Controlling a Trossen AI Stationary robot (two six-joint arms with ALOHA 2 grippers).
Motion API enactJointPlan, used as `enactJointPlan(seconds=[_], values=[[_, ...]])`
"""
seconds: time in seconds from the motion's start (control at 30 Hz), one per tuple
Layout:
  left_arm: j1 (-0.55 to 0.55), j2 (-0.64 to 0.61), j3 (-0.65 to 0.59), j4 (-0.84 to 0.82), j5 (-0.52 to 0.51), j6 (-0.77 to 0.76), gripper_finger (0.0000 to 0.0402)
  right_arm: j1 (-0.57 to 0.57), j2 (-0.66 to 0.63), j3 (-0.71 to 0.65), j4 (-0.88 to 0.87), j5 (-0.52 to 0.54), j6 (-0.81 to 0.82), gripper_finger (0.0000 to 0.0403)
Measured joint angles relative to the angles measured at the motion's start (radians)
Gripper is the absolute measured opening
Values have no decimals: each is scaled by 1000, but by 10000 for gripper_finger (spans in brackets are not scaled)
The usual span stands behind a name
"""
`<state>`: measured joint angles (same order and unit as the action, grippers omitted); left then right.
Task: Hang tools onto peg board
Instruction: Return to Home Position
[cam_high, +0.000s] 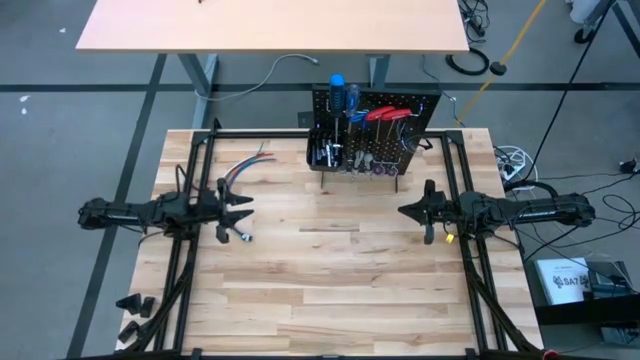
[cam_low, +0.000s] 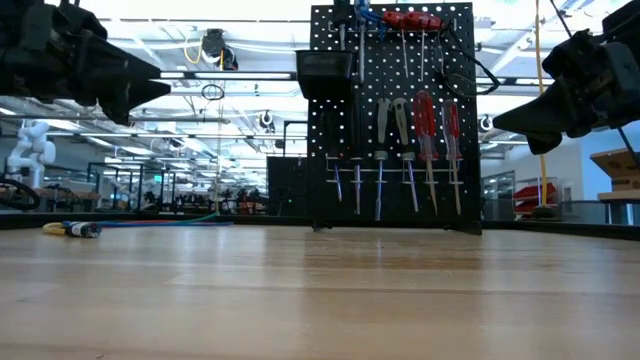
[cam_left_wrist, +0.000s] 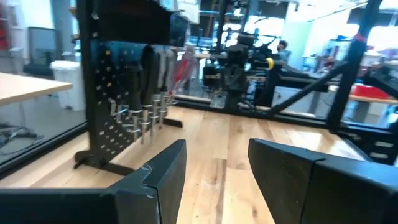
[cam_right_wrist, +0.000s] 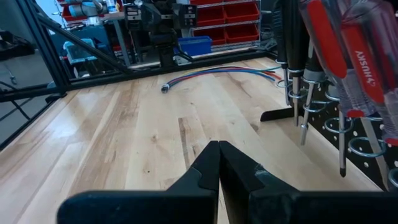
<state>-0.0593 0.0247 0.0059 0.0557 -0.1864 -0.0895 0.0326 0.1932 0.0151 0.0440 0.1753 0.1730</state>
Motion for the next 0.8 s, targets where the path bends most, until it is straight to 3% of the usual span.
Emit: enactJointPlan(seconds=[0.33,0.8], values=[[0,-20,0,-34,132,25,180,0,1,0,-5,-26,-2,0],[0,-17,-1,-31,129,45,180,0,1,0,-4,-25,-2,0]])
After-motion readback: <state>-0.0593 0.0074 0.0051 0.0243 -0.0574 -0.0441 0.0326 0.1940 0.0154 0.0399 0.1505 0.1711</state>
